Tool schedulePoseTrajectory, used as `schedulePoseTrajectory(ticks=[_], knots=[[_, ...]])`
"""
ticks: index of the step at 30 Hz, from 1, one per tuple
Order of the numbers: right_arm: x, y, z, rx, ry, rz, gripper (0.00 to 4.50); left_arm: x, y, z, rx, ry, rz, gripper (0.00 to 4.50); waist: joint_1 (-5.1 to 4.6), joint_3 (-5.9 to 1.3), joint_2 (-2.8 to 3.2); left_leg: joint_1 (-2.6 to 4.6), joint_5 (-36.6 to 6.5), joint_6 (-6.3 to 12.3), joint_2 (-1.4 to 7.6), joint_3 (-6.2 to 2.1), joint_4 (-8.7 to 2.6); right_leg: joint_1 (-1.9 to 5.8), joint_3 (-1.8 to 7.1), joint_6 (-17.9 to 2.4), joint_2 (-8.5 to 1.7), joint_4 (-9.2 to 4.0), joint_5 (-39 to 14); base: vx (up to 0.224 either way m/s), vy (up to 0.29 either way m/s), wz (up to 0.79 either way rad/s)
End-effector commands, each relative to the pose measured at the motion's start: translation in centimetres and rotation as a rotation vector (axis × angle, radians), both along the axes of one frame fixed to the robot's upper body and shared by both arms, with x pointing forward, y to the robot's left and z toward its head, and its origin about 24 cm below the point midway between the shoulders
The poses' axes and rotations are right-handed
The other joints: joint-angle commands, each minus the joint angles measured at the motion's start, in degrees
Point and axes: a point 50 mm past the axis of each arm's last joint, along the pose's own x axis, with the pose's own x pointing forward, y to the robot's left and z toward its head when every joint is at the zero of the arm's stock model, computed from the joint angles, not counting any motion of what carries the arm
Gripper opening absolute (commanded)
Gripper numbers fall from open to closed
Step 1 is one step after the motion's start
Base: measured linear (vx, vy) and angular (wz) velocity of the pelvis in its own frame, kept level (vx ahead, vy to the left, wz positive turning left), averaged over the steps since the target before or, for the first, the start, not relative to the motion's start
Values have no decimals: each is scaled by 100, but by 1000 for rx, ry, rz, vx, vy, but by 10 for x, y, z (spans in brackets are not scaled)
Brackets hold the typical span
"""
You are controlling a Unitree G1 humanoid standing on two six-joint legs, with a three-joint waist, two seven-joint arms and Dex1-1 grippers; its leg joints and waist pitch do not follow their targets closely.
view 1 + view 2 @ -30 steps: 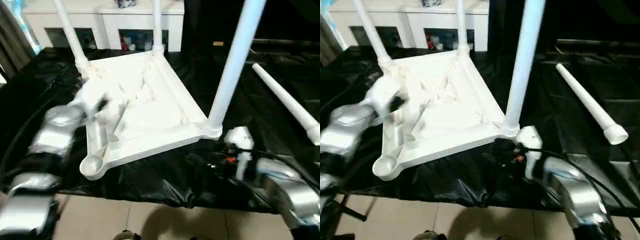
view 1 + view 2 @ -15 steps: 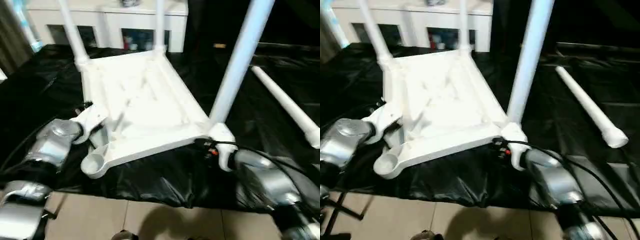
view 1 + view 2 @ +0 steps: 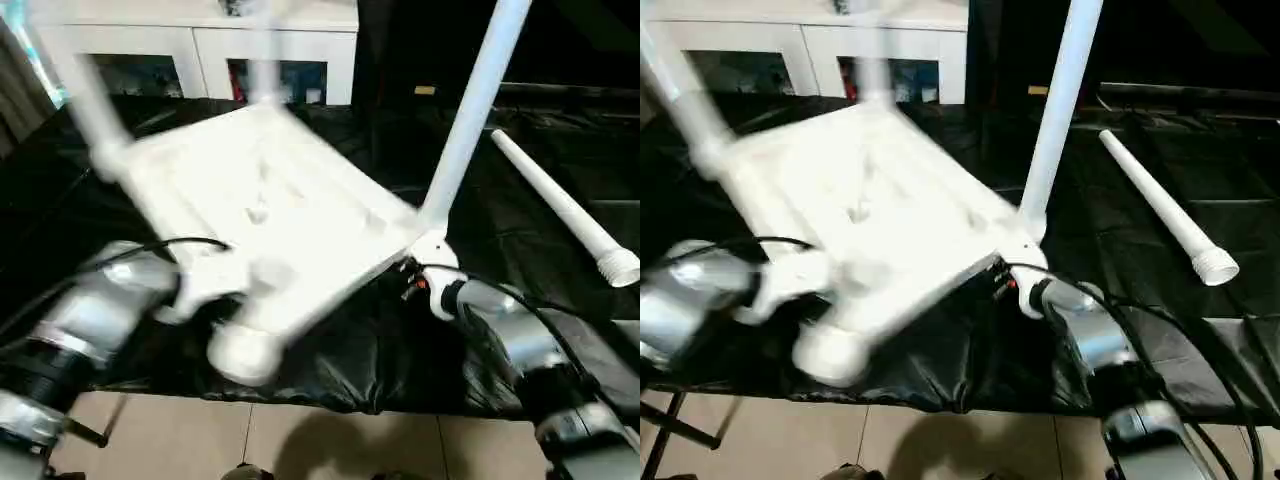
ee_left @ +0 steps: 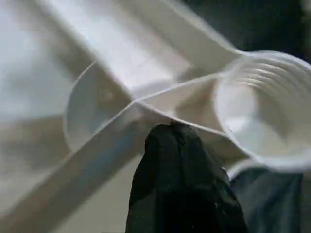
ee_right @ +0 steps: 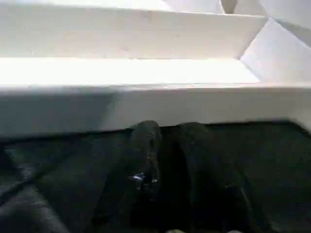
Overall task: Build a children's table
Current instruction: Rotate table base
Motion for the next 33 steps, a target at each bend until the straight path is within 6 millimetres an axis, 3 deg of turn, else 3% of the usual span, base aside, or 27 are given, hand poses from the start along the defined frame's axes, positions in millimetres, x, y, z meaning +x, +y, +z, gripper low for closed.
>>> schedulePoseTrajectory(ticks=[1, 3, 5, 6, 8, 11, 13, 18, 21, 23, 25, 26, 27, 29, 30, 31, 33], knots=[[5, 8, 6, 13, -38, 23, 65, 2, -12, 4, -20, -31, -44, 0, 30, -394, 39, 120, -1361, -111, 263, -117, -419, 288, 253, -1462, -321, -316, -801, 0, 0, 0], [6, 9, 6, 14, -43, 23, 51, 10, -27, 3, -54, -94, -27, 0, -12, -395, 53, 114, -1392, -58, 249, -117, -407, 291, 247, -1434, -302, -335, -818, 0, 0, 0], [6, 9, 6, 16, -46, 20, 32, 14, -33, 3, -69, -121, -6, 0, -16, -405, 24, 97, -1324, -19, 248, -118, -399, 310, 242, -1433, -301, -326, -739, 0, 0, 0], [7, 11, 6, 22, -52, 17, 19, 26, -49, 6, -127, -176, 60, 0, -14, -411, 70, 118, -1331, -25, 250, -119, -394, 301, 241, -1437, -293, -323, -714, 0, 0, 0], [7, 11, 5, 25, -55, 15, 5, 35, -61, 9, -169, -231, 111, 0, -12, -419, 47, 114, -1354, -8, 237, -120, -375, 318, 230, -1465, -289, -337, -659, 0, 0, 0], [7, 8, 5, 30, -66, 3, 2, 45, -65, 8, -156, -294, 155, 0, -4, -427, 57, 87, -1278, 81, 242, -133, -370, 342, 222, -1486, -302, -323, -557, 0, 0, 0], [8, 6, 7, 34, -77, -6, 2, 49, -64, 6, -141, -314, 182, 0, -30, -430, 42, 92, -1366, 113, 221, -125, -357, 334, 216, -1435, -282, -355, -651, 0, 0, 0], [10, -9, 19, 78, -102, -107, 2, 57, -52, 4, -137, -372, 261, 0, -30, -445, 41, 78, -1092, 290, 221, -121, -330, 343, 209, -1454, -290, -336, -565, 0, 0, 0], [5, -21, 34, 160, -133, -156, 2, 57, -45, 24, -359, -385, 377, 0, 8, -433, 91, 93, -994, 351, 254, -114, -336, 347, 210, -1530, -286, -315, -424, 0, 0, 0], [0, -28, 41, 176, -158, -166, 18, 58, -40, 36, -520, -397, 507, 0, 49, -457, 91, 106, -979, 376, 276, -109, -328, 328, 201, -1606, -275, -284, -271, 0, 0, 0], [-3, -33, 44, 171, -178, -187, 35, 60, -32, 40, -592, -425, 619, 33, 58, -438, 66, 114, -1080, 374, 268, -95, -329, 311, 200, -1593, -268, -319, -409, 0, 0, 0], [-7, -37, 45, 175, -189, -229, 35, 59, -23, 39, -645, -432, 741, 33, 55, -405, 24, 99, -1263, 344, 249, -96, -347, 307, 197, -1441, -273, -374, -863, 0, 0, 0], [-10, -42, 47, 181, -199, -277, 48, 57, -12, 36, -697, -417, 879, 44, 63, -408, 42, 105, -1257, 298, 265, -104, -349, 322, 203, -1411, -280, -352, -918, 0, 0, 0], [-17, -46, 51, 183, -234, -344, 61, 48, -1, 26, -708, -416, 1025, 52, 58, -394, -42, 82, -1200, 335, 263, -100, -350, 313, 200, -1311, -285, -395, -1127, 0, 0, 0], [-24, -45, 55, 206, -263, -384, 72, 39, 2, 16, -676, -423, 1099, 67, 51, -409, -13, 71, -1142, 362, 240, -99, -343, 299, 201, -1178, -271, -409, -1284, 0, 0, 0], [-31, -42, 56, 225, -263, -400, 81, 32, 5, 13, -671, -459, 1174, 78, 40, -389, -63, 56, -1157, 366, 270, -107, -368, 296, 208, -1013, -275, -434, -1465, 0, 0, 0], [-39, -39, 55, 218, -266, -418, 94, 22, 4, 11, -669, -522, 1228, 86, 2, -385, -60, 65, -1276, 349, 270, -114, -380, 254, 198, -800, -238, -485, -1795, 0, 0, 0]])
